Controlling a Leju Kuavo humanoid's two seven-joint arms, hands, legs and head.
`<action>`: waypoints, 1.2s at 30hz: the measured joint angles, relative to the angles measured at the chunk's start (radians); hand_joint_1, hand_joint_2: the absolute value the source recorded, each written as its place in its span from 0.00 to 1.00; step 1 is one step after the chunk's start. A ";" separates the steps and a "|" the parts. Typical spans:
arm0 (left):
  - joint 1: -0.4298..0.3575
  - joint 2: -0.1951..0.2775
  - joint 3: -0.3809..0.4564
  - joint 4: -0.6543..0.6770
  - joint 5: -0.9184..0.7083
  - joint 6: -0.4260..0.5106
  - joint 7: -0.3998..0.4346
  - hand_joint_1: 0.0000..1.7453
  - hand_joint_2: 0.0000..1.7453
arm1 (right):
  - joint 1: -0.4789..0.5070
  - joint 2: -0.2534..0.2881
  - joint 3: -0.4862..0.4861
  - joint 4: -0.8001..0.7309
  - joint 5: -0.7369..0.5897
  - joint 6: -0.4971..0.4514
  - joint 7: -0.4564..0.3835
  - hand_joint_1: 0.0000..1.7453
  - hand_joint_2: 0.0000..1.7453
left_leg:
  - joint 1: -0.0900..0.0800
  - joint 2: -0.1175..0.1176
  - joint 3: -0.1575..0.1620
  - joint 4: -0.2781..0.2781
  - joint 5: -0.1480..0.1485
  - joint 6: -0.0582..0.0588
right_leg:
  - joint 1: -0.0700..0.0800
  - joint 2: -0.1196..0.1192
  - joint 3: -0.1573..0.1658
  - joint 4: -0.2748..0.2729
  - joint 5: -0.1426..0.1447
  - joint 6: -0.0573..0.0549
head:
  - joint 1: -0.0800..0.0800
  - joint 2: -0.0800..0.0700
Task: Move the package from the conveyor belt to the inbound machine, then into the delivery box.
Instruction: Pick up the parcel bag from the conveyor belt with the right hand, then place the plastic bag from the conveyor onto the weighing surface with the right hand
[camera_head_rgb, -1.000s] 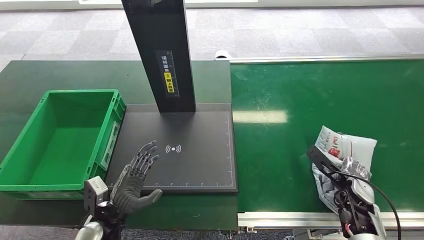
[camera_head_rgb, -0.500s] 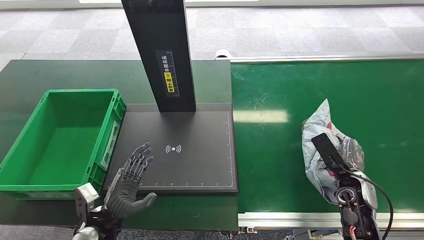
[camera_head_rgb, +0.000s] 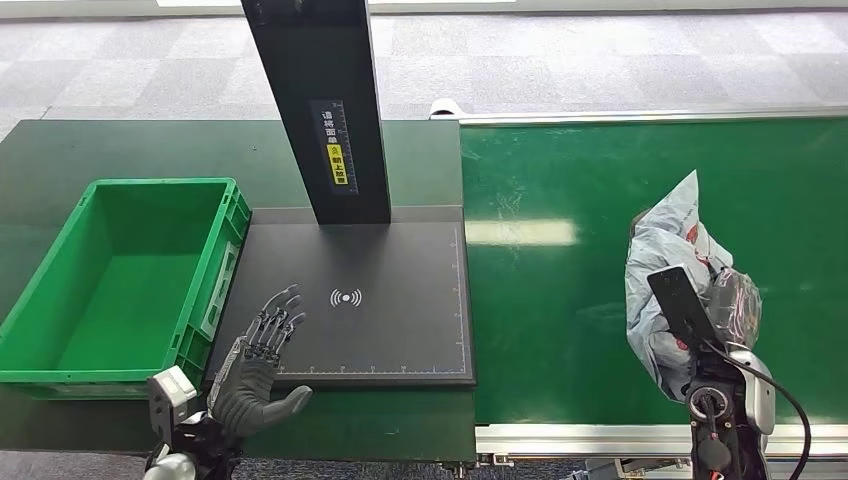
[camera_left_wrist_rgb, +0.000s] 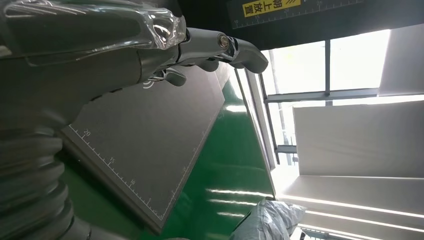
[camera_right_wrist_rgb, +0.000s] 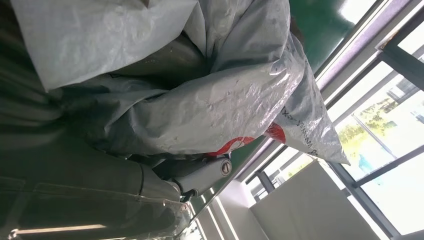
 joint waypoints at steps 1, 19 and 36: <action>0.000 0.000 0.000 0.000 0.000 0.000 0.000 0.00 1.00 | 0.000 0.001 -0.001 -0.002 0.000 0.000 0.000 1.00 1.00 | 0.000 0.000 0.000 0.000 0.000 0.000 | 0.000 0.000 0.000 0.000 0.000 0.000 | 0.000 0.000; -0.024 0.003 -0.013 -0.003 0.012 -0.001 -0.005 0.00 1.00 | 0.115 0.061 0.212 -0.323 0.363 -0.193 -0.166 1.00 1.00 | 0.001 0.002 -0.001 -0.001 0.000 0.000 | 0.001 0.001 0.001 0.000 0.000 0.000 | 0.000 0.000; -0.048 0.019 -0.035 0.022 0.020 -0.002 -0.015 0.00 1.00 | -0.004 0.030 0.829 -0.027 0.480 -0.236 -0.078 1.00 1.00 | 0.000 -0.001 -0.002 0.000 0.001 0.001 | 0.000 -0.001 0.000 0.000 -0.001 0.000 | 0.000 0.000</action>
